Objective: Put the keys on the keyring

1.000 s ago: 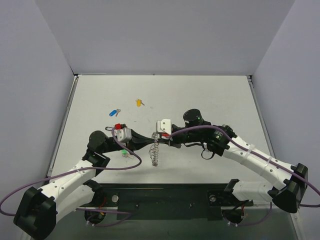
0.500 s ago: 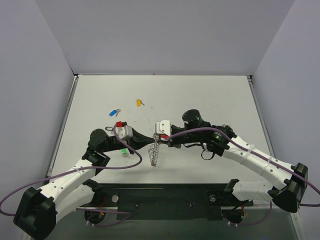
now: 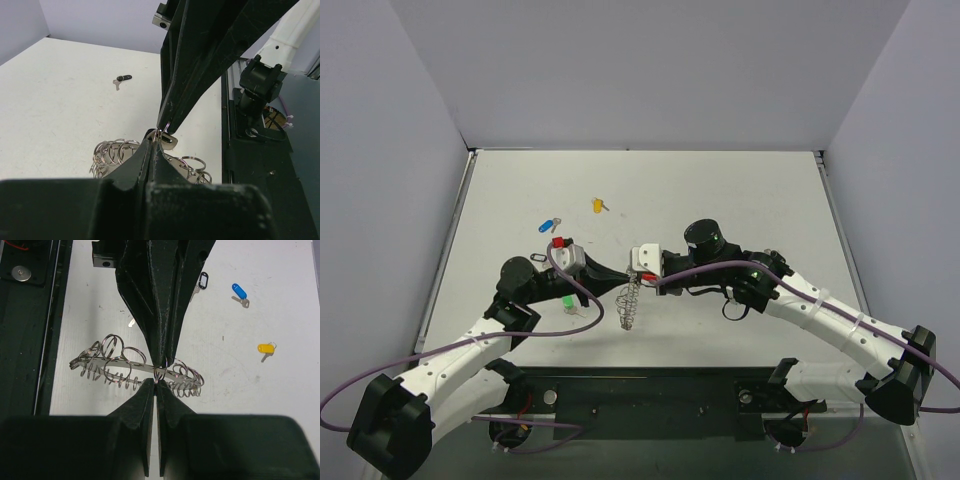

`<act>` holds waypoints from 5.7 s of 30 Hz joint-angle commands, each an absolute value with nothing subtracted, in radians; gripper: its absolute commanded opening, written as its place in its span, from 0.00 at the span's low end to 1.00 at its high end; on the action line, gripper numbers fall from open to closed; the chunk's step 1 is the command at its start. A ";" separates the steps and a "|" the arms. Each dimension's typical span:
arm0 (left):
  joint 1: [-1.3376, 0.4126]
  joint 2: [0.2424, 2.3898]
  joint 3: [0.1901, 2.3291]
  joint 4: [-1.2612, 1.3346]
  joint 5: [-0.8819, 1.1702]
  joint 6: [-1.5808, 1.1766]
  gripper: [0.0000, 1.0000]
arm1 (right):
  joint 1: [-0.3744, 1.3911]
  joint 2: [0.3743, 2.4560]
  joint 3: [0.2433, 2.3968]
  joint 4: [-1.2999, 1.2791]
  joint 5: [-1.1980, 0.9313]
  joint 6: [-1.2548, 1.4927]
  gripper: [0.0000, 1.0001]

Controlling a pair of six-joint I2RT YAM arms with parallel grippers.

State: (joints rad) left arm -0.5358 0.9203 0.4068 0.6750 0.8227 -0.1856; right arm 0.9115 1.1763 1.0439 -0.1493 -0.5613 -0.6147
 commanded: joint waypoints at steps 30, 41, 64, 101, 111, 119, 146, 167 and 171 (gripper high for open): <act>-0.505 0.976 0.359 1.205 0.686 -0.553 0.00 | 0.916 1.140 1.000 0.020 -0.581 -0.451 0.00; -0.505 0.988 0.311 1.292 0.641 -0.603 0.00 | 0.865 1.091 0.991 0.078 -0.635 -0.384 0.15; -0.528 0.973 0.350 1.207 0.798 -0.489 0.00 | 0.807 1.109 0.977 0.156 -0.724 -0.167 0.43; -0.537 0.948 0.356 1.109 0.755 -0.488 0.13 | 0.801 1.164 1.041 0.038 -0.821 -0.212 0.00; -0.540 0.818 0.400 0.717 0.776 -0.315 0.47 | 0.793 1.186 1.126 -0.228 -0.772 -0.301 0.00; -0.589 0.830 0.494 0.431 0.767 -0.077 0.71 | 0.772 1.304 1.360 -0.691 -0.738 -0.512 0.00; -0.788 0.992 0.514 0.669 0.588 -0.118 0.52 | 0.796 1.453 1.534 -0.868 -0.640 -0.584 0.00; -0.825 1.037 0.572 0.531 0.543 -0.006 0.35 | 0.795 1.451 1.535 -0.864 -0.652 -0.584 0.00; -0.831 1.043 0.574 0.519 0.549 -0.006 0.32 | 0.795 1.451 1.534 -0.861 -0.650 -0.584 0.00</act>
State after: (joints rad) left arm -0.8223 1.0370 0.5262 0.5240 0.5461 -0.0208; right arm 0.7933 1.4570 1.4918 -0.8558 -0.6331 -0.5957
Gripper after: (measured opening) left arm 0.332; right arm 0.008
